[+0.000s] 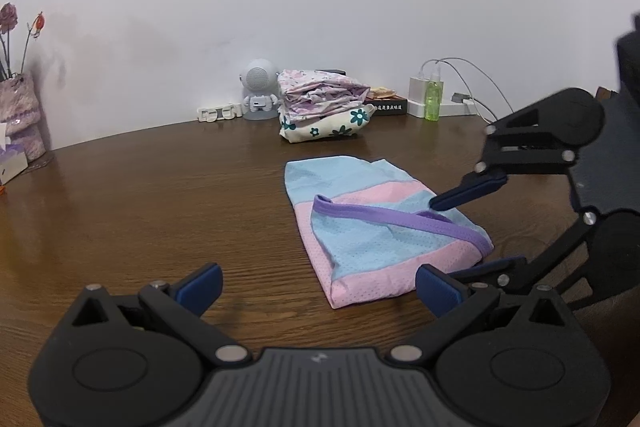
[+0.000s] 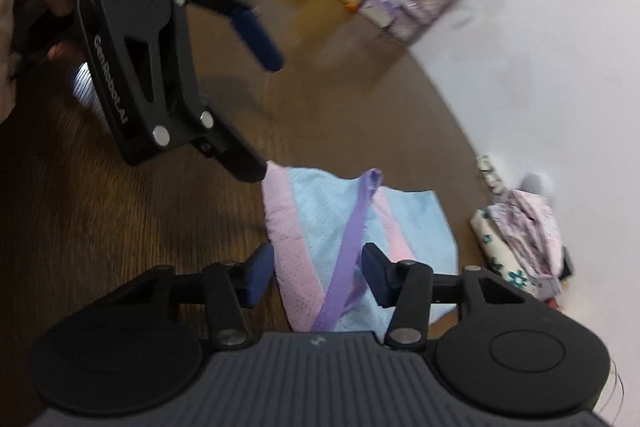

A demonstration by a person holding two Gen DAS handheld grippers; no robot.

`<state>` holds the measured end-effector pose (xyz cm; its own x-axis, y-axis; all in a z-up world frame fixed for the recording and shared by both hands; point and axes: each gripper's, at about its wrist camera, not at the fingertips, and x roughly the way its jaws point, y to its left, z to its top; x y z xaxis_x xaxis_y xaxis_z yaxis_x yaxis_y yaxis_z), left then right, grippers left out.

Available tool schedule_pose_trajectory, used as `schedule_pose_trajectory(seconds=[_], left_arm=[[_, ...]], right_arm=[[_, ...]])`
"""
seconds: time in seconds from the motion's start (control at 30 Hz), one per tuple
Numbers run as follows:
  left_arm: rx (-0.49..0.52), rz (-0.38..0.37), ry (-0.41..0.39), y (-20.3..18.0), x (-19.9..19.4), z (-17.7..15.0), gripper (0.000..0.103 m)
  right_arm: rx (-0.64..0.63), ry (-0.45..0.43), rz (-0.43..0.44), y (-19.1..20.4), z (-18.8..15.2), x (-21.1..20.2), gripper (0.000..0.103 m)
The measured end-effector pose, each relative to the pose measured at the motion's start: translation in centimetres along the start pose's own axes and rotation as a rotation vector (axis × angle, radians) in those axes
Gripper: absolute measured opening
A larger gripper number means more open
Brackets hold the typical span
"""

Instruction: Fold clothes

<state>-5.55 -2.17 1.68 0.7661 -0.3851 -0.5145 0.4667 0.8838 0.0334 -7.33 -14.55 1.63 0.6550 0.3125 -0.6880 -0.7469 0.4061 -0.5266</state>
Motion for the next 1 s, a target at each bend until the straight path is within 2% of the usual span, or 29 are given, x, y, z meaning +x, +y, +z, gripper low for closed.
schedule_pose_trajectory(seconds=[0.13, 0.27, 0.43, 0.5, 0.57, 0.67, 0.83, 0.93, 0.97, 1.0], left_arm=[[0.060, -0.035, 0.012, -0.3, 0.1, 0.2, 0.103], [0.169, -0.088, 0.024, -0.7, 0.4, 0.6, 0.103], [0.419, -0.122, 0.015, -1.8, 1.6, 1.0, 0.103], [0.539, -0.128, 0.022, -2.4, 2.6, 0.9, 0.099], [0.626, -0.134, 0.034, -2.6, 3.8, 1.0, 0.085], [0.742, -0.162, 0.023, -2.8, 5.0, 1.2, 0.070], [1.028, -0.219, -0.049, -3.5, 6.1, 0.3, 0.052], [1.213, -0.253, -0.074, -3.9, 6.5, -0.6, 0.033], [1.248, -0.263, -0.069, -4.0, 6.5, -0.7, 0.023], [1.266, -0.276, -0.060, -4.0, 6.6, -0.6, 0.018]], right_arm=[[-0.034, 0.039, 0.079, -0.3, 0.2, 1.2, 0.036], [0.015, 0.066, 0.141, -1.5, 0.3, 1.8, 0.018], [0.160, 0.086, 0.204, -3.9, 0.1, 2.1, 0.013], [0.226, 0.087, 0.215, -4.9, 0.0, 2.0, 0.013], [0.302, 0.076, 0.235, -6.0, -0.1, 1.6, 0.012], [0.410, 0.056, 0.273, -7.4, -0.6, 1.1, 0.012], [0.518, 0.035, 0.327, -8.6, -1.5, 0.9, 0.012], [0.550, 0.018, 0.344, -9.2, -1.8, 0.7, 0.012], [0.558, 0.012, 0.349, -9.5, -1.9, 0.7, 0.012], [0.567, 0.007, 0.354, -9.7, -2.0, 0.7, 0.012]])
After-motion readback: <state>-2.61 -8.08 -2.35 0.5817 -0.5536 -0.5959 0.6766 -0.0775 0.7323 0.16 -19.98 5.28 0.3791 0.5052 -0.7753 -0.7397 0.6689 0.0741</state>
